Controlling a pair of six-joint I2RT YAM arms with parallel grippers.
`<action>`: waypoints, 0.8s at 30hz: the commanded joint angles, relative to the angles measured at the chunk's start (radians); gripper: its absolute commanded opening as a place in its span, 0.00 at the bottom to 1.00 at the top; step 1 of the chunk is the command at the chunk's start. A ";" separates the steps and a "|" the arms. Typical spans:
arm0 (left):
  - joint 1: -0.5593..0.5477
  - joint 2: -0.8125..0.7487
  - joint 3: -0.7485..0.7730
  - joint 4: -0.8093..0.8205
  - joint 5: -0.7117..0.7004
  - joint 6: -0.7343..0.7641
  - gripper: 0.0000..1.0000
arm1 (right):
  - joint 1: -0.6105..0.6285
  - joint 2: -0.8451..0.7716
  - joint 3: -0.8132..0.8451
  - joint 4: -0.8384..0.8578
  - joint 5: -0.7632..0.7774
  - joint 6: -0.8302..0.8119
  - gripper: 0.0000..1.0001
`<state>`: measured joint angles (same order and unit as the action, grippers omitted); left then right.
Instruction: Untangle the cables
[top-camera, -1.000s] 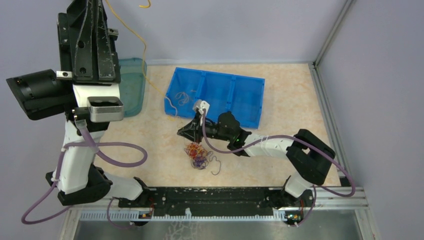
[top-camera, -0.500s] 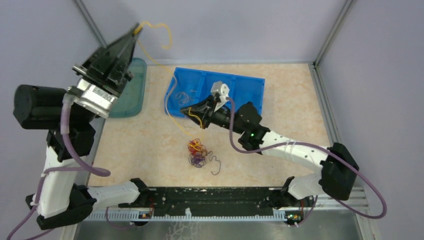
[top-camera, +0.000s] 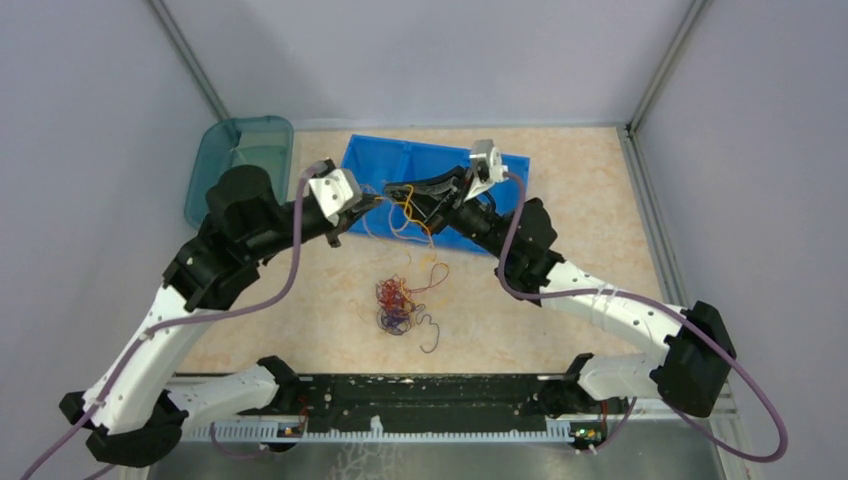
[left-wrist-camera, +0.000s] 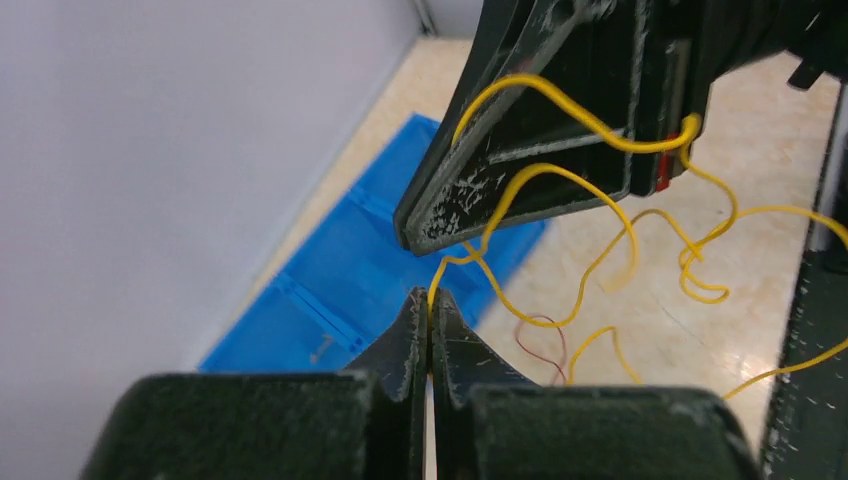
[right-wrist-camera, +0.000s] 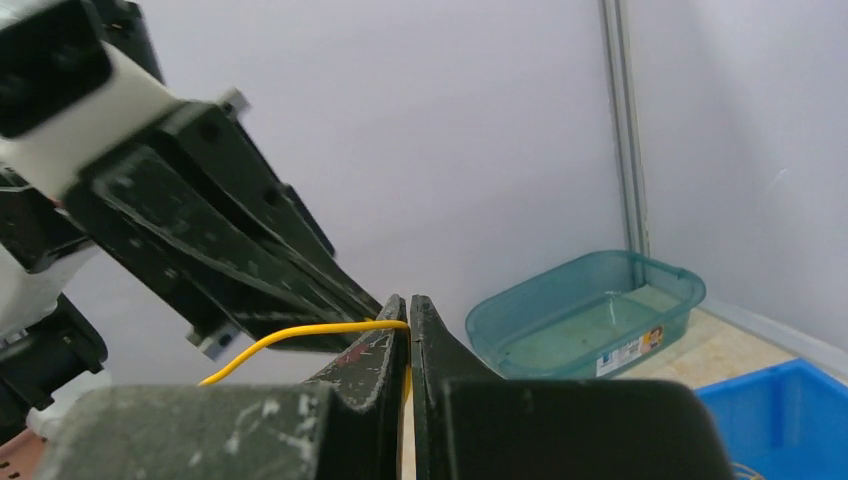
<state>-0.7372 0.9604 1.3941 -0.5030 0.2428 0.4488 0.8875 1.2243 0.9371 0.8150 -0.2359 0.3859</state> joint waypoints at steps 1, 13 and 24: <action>0.113 0.059 0.011 -0.136 0.235 -0.148 0.00 | -0.010 0.002 0.065 -0.014 0.005 0.044 0.00; 0.461 0.278 0.068 0.072 0.217 -0.200 0.00 | -0.056 0.271 0.380 -0.503 0.287 -0.104 0.00; 0.594 0.413 0.017 0.425 -0.057 -0.189 0.00 | -0.104 0.930 0.974 -0.669 0.513 -0.325 0.00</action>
<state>-0.1841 1.3663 1.4387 -0.2382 0.2695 0.2722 0.8093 1.9755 1.6878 0.2543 0.1894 0.1596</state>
